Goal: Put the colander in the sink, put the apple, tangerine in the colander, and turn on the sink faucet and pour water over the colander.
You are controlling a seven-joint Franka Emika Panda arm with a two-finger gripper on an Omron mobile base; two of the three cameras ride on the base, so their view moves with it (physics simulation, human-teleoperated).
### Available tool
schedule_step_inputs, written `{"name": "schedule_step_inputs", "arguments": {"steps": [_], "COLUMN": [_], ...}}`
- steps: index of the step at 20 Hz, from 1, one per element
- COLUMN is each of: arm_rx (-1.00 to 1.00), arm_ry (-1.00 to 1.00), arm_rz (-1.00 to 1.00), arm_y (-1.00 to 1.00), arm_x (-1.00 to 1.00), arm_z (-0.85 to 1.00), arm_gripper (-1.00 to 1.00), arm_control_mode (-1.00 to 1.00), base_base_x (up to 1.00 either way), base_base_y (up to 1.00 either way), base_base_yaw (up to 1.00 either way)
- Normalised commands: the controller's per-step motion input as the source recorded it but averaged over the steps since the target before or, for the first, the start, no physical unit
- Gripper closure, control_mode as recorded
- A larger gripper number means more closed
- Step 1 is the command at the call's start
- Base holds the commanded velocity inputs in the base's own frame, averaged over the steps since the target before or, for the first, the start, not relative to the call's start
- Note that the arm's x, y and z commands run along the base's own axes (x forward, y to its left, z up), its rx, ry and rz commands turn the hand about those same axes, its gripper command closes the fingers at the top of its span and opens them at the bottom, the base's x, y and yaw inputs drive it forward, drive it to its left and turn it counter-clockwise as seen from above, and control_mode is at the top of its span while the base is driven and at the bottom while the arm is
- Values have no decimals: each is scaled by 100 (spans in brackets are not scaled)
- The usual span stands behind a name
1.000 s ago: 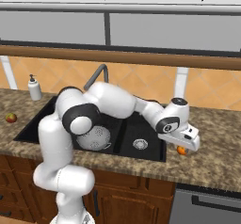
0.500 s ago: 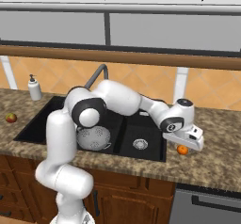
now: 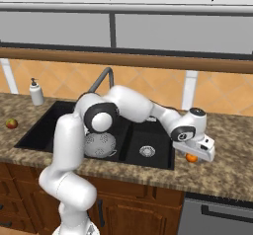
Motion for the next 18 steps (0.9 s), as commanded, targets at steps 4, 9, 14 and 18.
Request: {"name": "schedule_step_inputs", "arguments": {"steps": [4, 9, 14, 18], "arm_rx": [0, 0, 0, 0], "arm_ry": [0, 0, 0, 0], "arm_rz": [0, 0, 0, 0], "arm_y": [0, 0, 0, 0], "arm_x": [10, 6, 0, 0], "arm_z": [-24, -14, -2, 0], "arm_gripper": [-100, 100, 100, 100], "arm_control_mode": [-100, -100, -100, -100], "base_base_x": [0, 0, 0, 0], "base_base_y": [0, 0, 0, 0], "base_base_yaw": [0, 0, 0, 0]}}
